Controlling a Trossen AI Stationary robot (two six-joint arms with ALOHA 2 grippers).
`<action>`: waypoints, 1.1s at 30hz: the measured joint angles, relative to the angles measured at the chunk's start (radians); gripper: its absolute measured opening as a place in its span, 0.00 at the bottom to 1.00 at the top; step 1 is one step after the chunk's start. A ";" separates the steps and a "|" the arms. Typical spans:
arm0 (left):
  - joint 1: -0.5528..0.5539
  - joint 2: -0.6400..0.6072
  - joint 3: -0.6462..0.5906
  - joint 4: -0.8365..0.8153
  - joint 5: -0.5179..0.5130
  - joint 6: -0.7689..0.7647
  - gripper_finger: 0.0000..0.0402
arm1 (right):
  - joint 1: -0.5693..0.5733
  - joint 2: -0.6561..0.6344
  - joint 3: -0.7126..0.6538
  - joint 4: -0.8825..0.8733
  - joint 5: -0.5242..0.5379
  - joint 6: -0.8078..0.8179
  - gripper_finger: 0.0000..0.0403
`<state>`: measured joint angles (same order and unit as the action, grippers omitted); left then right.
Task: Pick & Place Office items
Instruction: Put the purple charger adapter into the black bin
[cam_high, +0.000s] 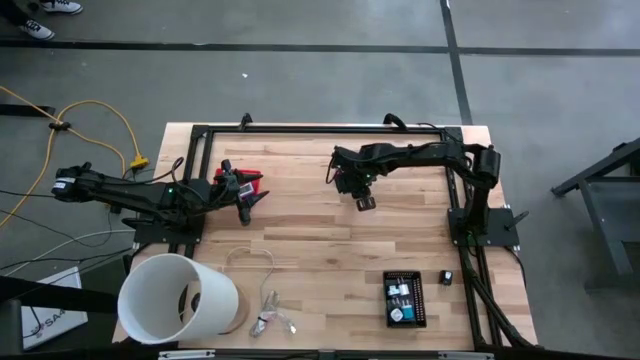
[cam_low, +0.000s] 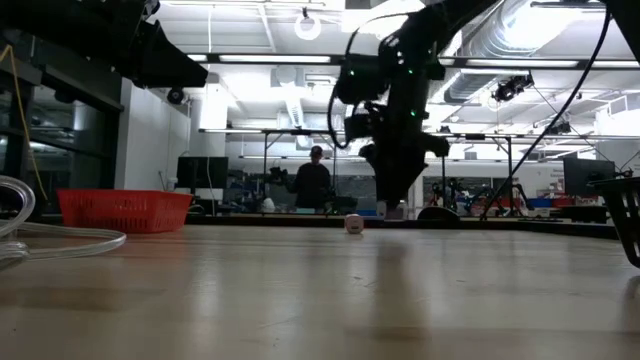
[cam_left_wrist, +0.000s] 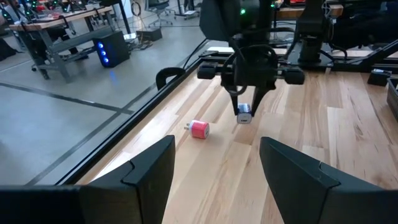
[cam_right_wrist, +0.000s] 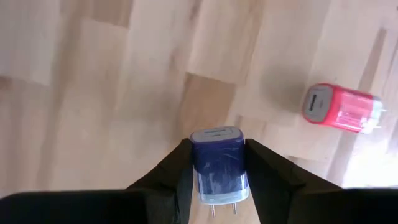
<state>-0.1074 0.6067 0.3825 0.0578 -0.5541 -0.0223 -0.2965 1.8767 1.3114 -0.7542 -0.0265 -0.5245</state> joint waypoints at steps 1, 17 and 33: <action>0.000 0.000 0.000 0.001 0.000 0.000 0.57 | 0.006 -0.004 0.011 -0.029 0.002 0.019 0.29; 0.000 0.000 0.000 0.011 0.000 0.000 0.57 | 0.179 -0.061 0.158 -0.286 0.002 0.363 0.29; 0.000 0.000 0.000 0.011 0.000 0.000 0.57 | 0.488 -0.162 0.158 -0.401 0.119 0.833 0.29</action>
<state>-0.1075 0.6067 0.3826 0.0687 -0.5540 -0.0223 0.1918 1.7144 1.4689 -1.1548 0.0925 0.3084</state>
